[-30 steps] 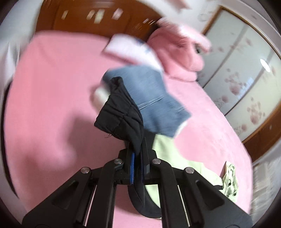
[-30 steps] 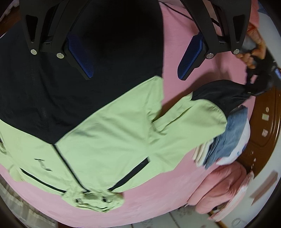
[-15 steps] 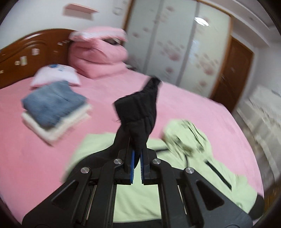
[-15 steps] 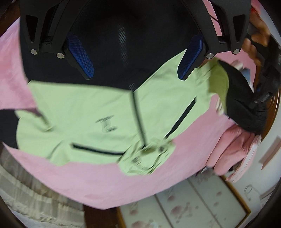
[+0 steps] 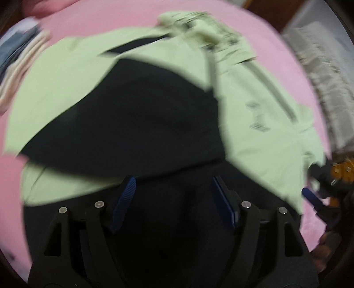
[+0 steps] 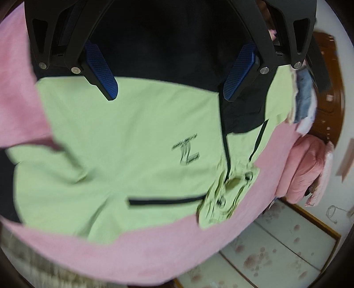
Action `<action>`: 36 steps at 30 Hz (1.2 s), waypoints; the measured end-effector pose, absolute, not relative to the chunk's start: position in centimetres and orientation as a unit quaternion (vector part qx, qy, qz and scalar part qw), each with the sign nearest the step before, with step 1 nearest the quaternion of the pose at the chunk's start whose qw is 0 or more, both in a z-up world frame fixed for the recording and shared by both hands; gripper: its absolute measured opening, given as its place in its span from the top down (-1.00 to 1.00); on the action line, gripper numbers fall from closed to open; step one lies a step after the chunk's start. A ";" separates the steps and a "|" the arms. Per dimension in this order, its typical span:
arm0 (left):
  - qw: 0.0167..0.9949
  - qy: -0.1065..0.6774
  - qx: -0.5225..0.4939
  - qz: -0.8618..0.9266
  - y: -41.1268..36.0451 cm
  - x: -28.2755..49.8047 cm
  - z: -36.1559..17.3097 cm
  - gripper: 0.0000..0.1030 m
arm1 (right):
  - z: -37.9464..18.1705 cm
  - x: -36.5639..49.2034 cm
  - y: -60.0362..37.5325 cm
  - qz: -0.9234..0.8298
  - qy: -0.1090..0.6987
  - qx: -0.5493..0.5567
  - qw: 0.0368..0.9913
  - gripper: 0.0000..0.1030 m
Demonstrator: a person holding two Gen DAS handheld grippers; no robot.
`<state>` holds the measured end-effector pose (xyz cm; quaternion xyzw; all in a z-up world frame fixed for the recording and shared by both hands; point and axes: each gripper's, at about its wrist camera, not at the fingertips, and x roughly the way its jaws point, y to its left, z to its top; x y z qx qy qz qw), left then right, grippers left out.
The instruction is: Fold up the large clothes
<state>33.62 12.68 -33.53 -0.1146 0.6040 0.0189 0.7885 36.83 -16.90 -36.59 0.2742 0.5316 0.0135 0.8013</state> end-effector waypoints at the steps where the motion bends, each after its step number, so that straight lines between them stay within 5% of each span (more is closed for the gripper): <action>1: 0.782 0.612 -0.110 0.045 13.9 33.1 -34.0 -0.32 | -37.3 37.2 -16.3 0.034 0.540 0.287 0.790 -0.79; 9: 0.772 0.583 -0.170 0.189 24.6 31.1 -35.4 -0.20 | -42.9 40.7 -10.6 0.157 0.598 0.350 0.703 -0.03; 13: 0.778 0.559 -0.192 0.212 28.0 32.6 -36.8 0.10 | -46.7 42.1 -9.9 0.139 0.614 0.405 0.663 0.23; 18: 0.784 0.550 -0.200 0.208 29.7 34.7 -38.9 0.14 | -48.1 44.2 -11.0 0.155 0.574 0.440 0.673 0.34; 19: 0.784 0.549 -0.201 0.207 29.9 34.6 -38.9 0.20 | -48.2 44.2 -11.2 0.155 0.569 0.433 0.681 0.47; 20: 0.786 0.547 -0.198 0.209 30.0 35.0 -39.2 0.25 | -47.9 44.8 -11.7 0.157 0.559 0.423 0.695 0.85; 21: 0.788 0.545 -0.194 0.211 30.0 35.5 -39.4 0.26 | -47.4 45.3 -12.1 0.159 0.548 0.417 0.708 0.92; 29: 0.791 0.538 -0.187 0.222 30.7 36.4 -39.5 0.44 | -37.9 45.7 -19.2 0.154 0.395 0.337 0.841 0.93; 36: 0.795 0.529 -0.194 0.224 31.4 38.2 -40.0 0.49 | -38.9 42.6 -23.8 0.039 0.455 0.256 0.852 0.93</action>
